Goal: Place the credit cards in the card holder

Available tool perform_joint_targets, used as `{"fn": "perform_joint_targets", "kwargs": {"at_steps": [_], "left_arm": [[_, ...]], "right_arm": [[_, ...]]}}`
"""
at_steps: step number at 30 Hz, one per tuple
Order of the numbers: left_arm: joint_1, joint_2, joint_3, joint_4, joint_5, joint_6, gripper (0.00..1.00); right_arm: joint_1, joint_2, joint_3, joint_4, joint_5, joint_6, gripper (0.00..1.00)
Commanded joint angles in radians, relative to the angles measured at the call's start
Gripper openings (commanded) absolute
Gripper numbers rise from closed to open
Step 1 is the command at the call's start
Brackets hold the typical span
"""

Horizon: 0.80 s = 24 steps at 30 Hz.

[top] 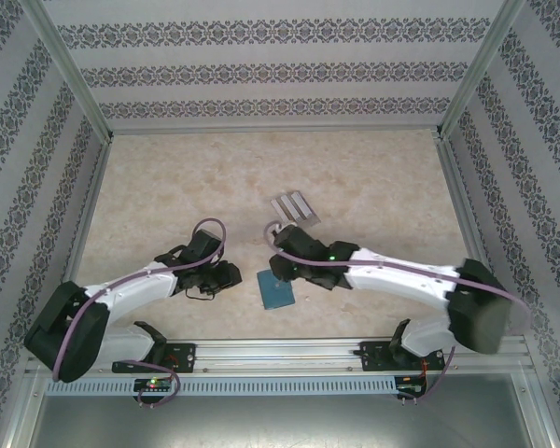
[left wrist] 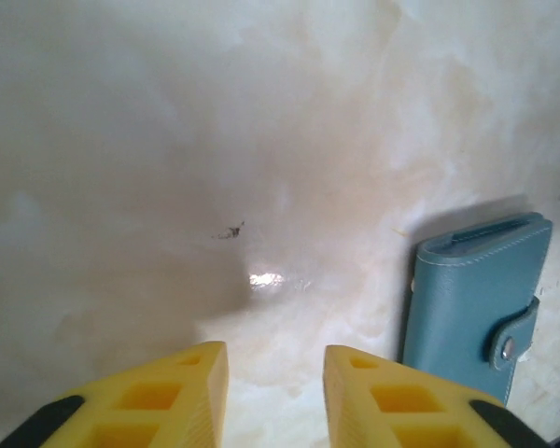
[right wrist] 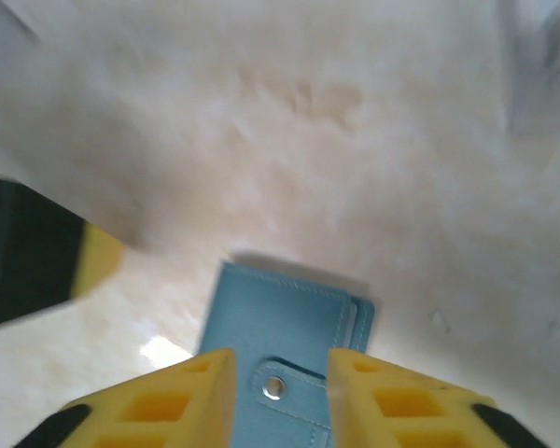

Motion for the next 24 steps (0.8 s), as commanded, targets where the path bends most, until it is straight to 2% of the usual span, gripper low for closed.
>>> {"fn": "perform_joint_targets", "kwargs": {"at_steps": [1,3,5,6,7,8,9,11,13,15,16,20,21,23,24], "left_arm": [[0.012,-0.107,0.077,-0.142,-0.130,0.066,0.38],[0.008,-0.176,0.122,-0.234,-0.250,0.101,0.46],[-0.003,-0.256,0.161,-0.296,-0.356,0.140,0.53],[-0.011,-0.299,0.177,-0.309,-0.404,0.166,0.59],[-0.018,-0.341,0.189,-0.310,-0.445,0.194,0.65],[-0.022,-0.374,0.199,-0.303,-0.470,0.223,0.78],[-0.027,-0.408,0.211,-0.294,-0.499,0.258,1.00],[-0.029,-0.448,0.242,-0.292,-0.576,0.321,1.00],[-0.031,-0.458,0.295,-0.357,-0.760,0.338,1.00],[-0.031,-0.451,0.354,-0.462,-0.944,0.239,1.00],[-0.033,-0.455,0.351,-0.431,-0.983,0.285,1.00],[-0.033,-0.493,0.224,-0.157,-0.995,0.521,1.00],[-0.032,-0.501,0.176,-0.058,-0.987,0.625,0.99],[-0.031,-0.505,0.058,0.153,-0.866,0.935,1.00],[-0.025,-0.492,-0.014,0.302,-0.886,0.992,1.00]], "right_arm": [[-0.040,-0.151,-0.050,0.022,0.063,-0.041,0.42],[-0.050,-0.266,-0.098,0.022,0.145,-0.087,0.49],[-0.069,-0.381,-0.147,0.019,0.220,-0.132,0.66],[-0.085,-0.437,-0.171,0.018,0.260,-0.139,0.94],[-0.106,-0.487,-0.188,0.013,0.295,-0.140,0.98],[-0.130,-0.532,-0.198,0.002,0.316,-0.138,0.98],[-0.151,-0.578,-0.207,-0.007,0.340,-0.141,0.98],[-0.196,-0.659,-0.228,-0.002,0.376,-0.160,0.98],[-0.243,-0.734,-0.262,0.025,0.426,-0.209,0.98],[-0.280,-0.793,-0.329,0.099,0.469,-0.298,0.98],[-0.300,-0.820,-0.384,0.162,0.485,-0.339,0.98],[-0.408,-0.885,-0.540,0.389,0.417,-0.487,0.98],[-0.451,-0.879,-0.571,0.413,0.393,-0.488,0.98],[-0.549,-0.841,-0.594,0.453,0.340,-0.459,0.98],[-0.614,-0.812,-0.618,0.509,0.295,-0.445,0.98]]}}
